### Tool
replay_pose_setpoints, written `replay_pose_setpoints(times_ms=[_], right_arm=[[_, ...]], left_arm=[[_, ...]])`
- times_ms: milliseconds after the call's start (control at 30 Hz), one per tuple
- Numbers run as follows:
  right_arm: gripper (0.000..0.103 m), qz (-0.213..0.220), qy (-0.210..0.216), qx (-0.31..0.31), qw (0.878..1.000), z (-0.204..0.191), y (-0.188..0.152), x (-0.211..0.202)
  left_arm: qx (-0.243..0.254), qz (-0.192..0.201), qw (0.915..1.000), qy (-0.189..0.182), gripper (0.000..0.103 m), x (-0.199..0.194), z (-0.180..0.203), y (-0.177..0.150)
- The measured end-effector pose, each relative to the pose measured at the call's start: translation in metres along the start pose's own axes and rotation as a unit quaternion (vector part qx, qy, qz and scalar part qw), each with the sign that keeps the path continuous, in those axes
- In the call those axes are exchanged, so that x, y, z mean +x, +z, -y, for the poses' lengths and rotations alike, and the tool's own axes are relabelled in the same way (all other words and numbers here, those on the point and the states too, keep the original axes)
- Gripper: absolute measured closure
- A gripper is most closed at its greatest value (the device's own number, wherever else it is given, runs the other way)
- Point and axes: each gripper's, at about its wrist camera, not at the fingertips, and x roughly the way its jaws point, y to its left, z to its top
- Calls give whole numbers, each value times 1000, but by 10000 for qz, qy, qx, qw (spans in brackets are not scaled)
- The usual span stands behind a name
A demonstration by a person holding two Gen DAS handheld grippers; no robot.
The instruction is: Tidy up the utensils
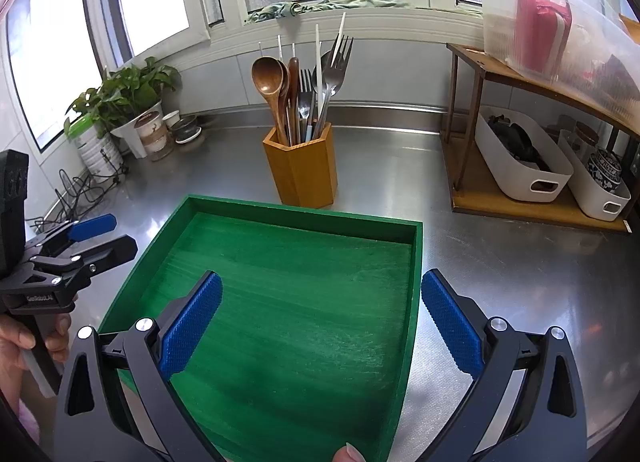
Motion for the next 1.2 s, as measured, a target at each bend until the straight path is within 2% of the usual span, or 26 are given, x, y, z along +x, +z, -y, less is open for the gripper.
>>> replay_pose_setpoints(times_ms=[867, 1200], right_arm=[[3, -14, -26, 40, 10000, 0, 2, 4], [3, -36, 5, 63, 10000, 5, 0, 6]], left_arm=[[-131, -80, 9997, -208, 8, 4, -7, 1], [-126, 11, 9998, 129, 8, 3, -5, 3]])
